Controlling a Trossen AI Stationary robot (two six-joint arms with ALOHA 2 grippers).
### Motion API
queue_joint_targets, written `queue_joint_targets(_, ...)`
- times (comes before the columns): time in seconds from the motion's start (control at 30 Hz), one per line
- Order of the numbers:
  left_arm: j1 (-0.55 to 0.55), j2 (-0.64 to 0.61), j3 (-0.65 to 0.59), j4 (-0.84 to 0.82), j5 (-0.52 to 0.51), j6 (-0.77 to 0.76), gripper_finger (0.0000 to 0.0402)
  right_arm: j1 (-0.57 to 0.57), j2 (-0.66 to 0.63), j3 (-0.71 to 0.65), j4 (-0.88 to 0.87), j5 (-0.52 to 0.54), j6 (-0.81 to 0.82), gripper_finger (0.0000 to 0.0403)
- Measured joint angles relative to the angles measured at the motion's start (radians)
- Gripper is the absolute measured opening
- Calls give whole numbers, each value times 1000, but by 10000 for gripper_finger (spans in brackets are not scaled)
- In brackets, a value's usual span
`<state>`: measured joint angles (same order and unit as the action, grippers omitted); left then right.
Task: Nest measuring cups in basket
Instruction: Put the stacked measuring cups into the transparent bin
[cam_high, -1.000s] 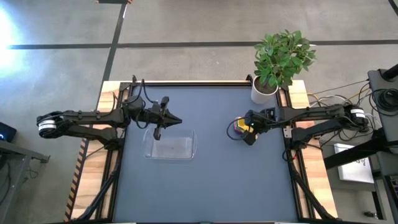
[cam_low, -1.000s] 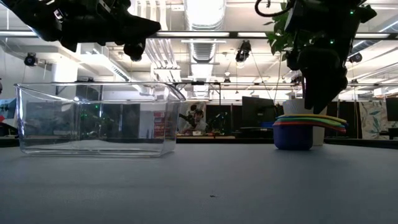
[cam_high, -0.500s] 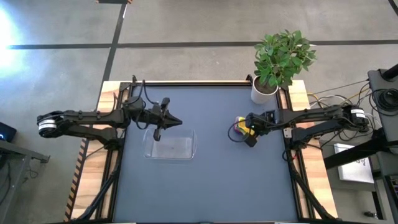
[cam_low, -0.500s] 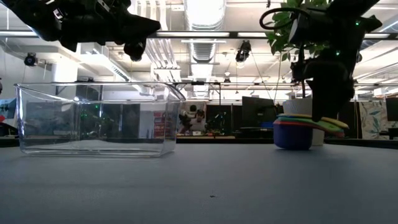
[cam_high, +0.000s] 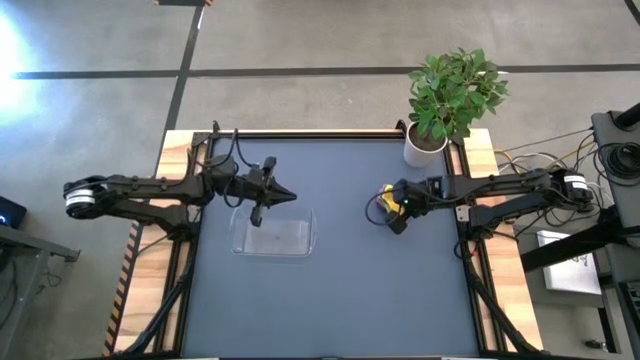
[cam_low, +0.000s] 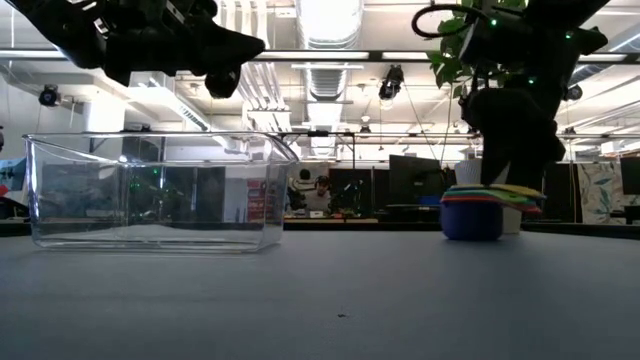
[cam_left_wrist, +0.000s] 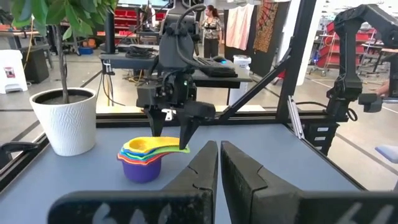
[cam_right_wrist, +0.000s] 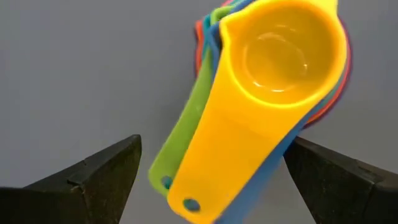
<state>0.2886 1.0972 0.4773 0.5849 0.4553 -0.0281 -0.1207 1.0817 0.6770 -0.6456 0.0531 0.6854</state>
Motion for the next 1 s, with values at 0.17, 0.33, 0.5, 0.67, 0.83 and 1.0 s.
queue_joint_targets(0.17,0,12,1,-1,0,0,2,0,1,10,9,-9,27,374)
queue_joint_targets(0.33,0,13,1,1,0,-8,2,0,1,8,8,34,74,374)
queue_joint_targets(0.5,0,13,2,3,0,-19,2,0,1,8,8,77,88,374)
queue_joint_targets(0.67,0,11,2,9,0,-44,2,5,2,16,30,79,82,374)
queue_joint_targets(0.83,0,-12,2,6,0,-58,2,5,30,17,30,87,96,374)
queue_joint_targets(1.0,0,-100,3,-17,1,-60,2,5,93,22,36,100,106,374)
